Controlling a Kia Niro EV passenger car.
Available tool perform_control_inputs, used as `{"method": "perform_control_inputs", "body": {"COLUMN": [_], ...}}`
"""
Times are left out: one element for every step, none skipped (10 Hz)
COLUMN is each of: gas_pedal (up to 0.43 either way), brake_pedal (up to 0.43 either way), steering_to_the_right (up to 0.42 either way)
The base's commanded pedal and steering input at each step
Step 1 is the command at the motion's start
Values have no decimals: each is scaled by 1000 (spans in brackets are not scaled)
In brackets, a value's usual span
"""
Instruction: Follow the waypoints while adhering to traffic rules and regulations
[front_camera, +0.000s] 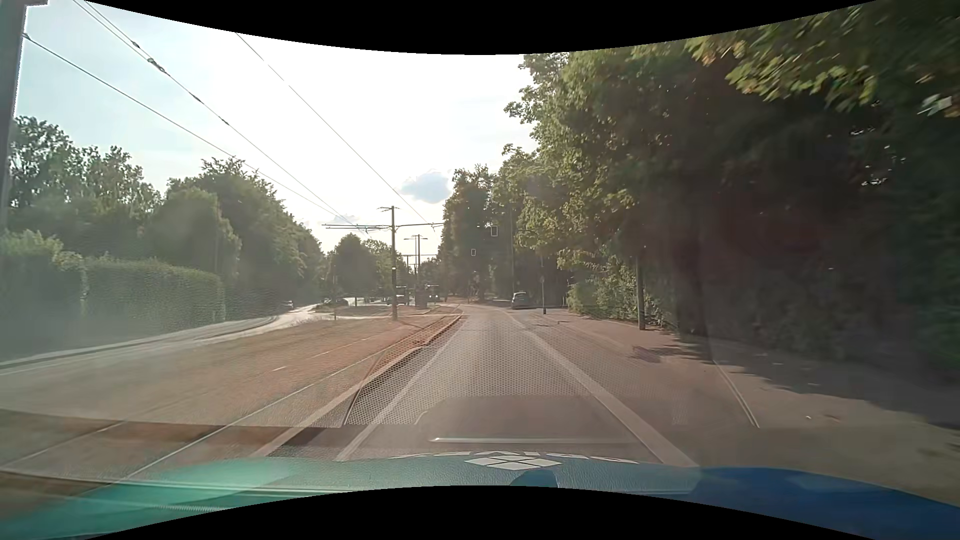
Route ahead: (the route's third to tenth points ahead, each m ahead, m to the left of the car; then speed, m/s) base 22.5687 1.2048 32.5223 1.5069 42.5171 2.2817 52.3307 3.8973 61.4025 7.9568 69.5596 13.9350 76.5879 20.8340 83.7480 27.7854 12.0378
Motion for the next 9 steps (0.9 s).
{"method": "perform_control_inputs", "body": {"gas_pedal": [138, 138, 138, 138, 138, 138, 138, 138, 130], "brake_pedal": [0, 0, 0, 0, 0, 0, 0, 0, 0], "steering_to_the_right": [-8, -11, -11, -11, -11, -11, -10, -11, -10]}}
